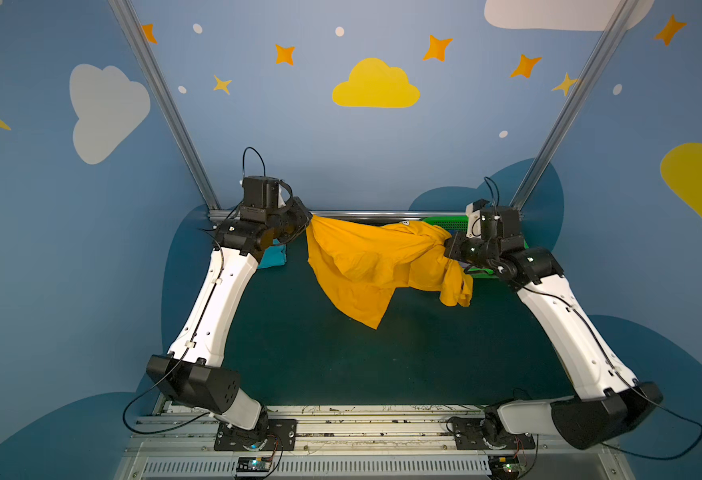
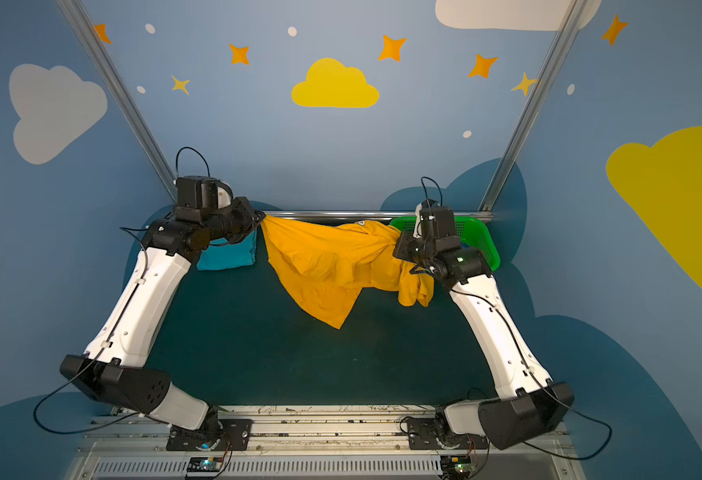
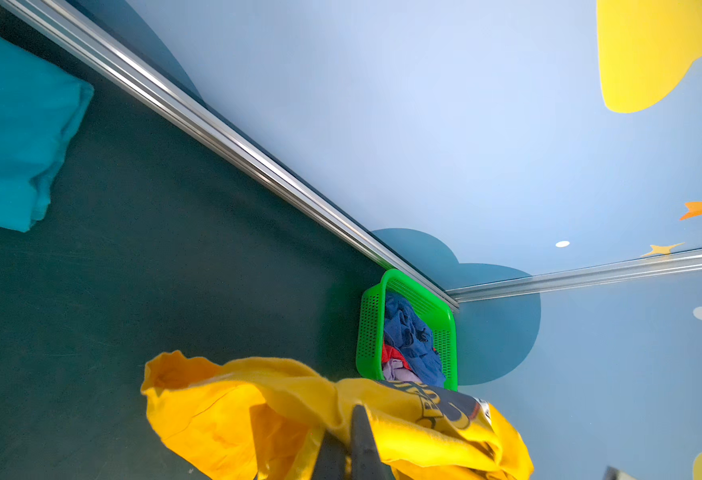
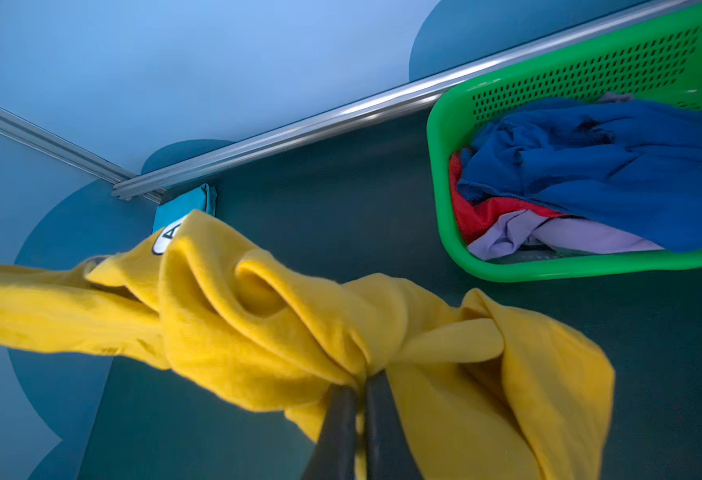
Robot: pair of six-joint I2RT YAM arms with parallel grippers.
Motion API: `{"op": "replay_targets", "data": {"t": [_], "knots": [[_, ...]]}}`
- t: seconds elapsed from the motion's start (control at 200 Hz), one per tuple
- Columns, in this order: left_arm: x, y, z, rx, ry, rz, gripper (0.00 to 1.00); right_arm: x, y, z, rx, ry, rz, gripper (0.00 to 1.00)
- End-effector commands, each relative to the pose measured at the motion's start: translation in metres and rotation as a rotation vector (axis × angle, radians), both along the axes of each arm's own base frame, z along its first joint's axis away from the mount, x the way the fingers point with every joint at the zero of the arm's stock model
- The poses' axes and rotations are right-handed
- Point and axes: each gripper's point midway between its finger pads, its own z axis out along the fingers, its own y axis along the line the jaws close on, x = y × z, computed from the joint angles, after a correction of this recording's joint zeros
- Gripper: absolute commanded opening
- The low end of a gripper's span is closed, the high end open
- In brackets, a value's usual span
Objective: Fold and stack the t-shirts
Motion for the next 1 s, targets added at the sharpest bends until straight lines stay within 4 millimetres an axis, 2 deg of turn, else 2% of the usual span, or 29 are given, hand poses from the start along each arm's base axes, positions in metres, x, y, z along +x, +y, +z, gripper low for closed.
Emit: {"op": "replay_targets", "data": {"t": [0.0,0.095,0.22,0.26,0.326,0.366,0.401,0.491,0.556,0.596,0.656,0.676,0.701,0.761,0.826,0.887,0.997], "knots": [[-0.009,0.015,-0.007,0.052,0.023,0.034,0.04,-0.003,0.020,-0.008,0.085,0.055,0.075,0.00],[-0.013,0.018,0.002,0.062,-0.006,0.038,0.04,0.000,0.016,-0.008,0.080,0.031,0.053,0.00],[-0.003,0.018,0.007,0.071,-0.005,0.041,0.04,0.007,0.014,-0.006,0.036,0.049,0.072,0.02],[0.000,0.015,0.006,0.058,0.002,0.030,0.04,0.008,0.013,-0.012,0.011,0.070,0.074,0.18],[0.003,0.008,0.005,0.031,0.008,0.011,0.04,0.010,0.009,-0.032,-0.025,0.109,0.056,0.58],[0.004,0.006,0.004,0.020,0.007,0.002,0.04,0.008,0.004,-0.046,-0.054,0.139,0.036,0.75],[0.003,0.006,0.004,0.014,0.006,0.002,0.04,0.004,0.002,-0.057,-0.074,0.158,0.028,0.83],[0.001,0.007,0.000,0.023,0.014,0.006,0.04,-0.011,0.006,-0.088,-0.129,0.203,0.038,0.84],[0.001,0.008,-0.006,0.031,0.031,0.007,0.04,-0.029,0.020,-0.105,-0.187,0.226,0.092,0.82],[0.002,0.009,-0.015,0.041,0.052,0.012,0.04,-0.043,0.035,-0.115,-0.204,0.237,0.151,0.67],[0.006,0.012,-0.030,0.057,0.083,0.027,0.04,-0.063,0.064,-0.129,-0.193,0.243,0.262,0.26],[0.007,0.014,-0.036,0.064,0.095,0.033,0.04,-0.069,0.072,-0.136,-0.192,0.245,0.293,0.20],[0.010,0.016,-0.044,0.072,0.109,0.038,0.04,-0.076,0.079,-0.144,-0.194,0.258,0.317,0.17],[0.017,0.022,-0.066,0.086,0.150,0.061,0.04,-0.087,0.090,-0.169,-0.211,0.306,0.346,0.18],[0.026,0.029,-0.088,0.072,0.193,0.077,0.04,-0.094,0.096,-0.195,-0.225,0.390,0.343,0.30],[0.034,0.035,-0.106,0.064,0.228,0.090,0.04,-0.100,0.103,-0.212,-0.218,0.489,0.346,0.38],[0.047,0.051,-0.139,0.089,0.292,0.131,0.04,-0.104,0.116,-0.238,-0.278,0.650,0.352,0.44]]}}
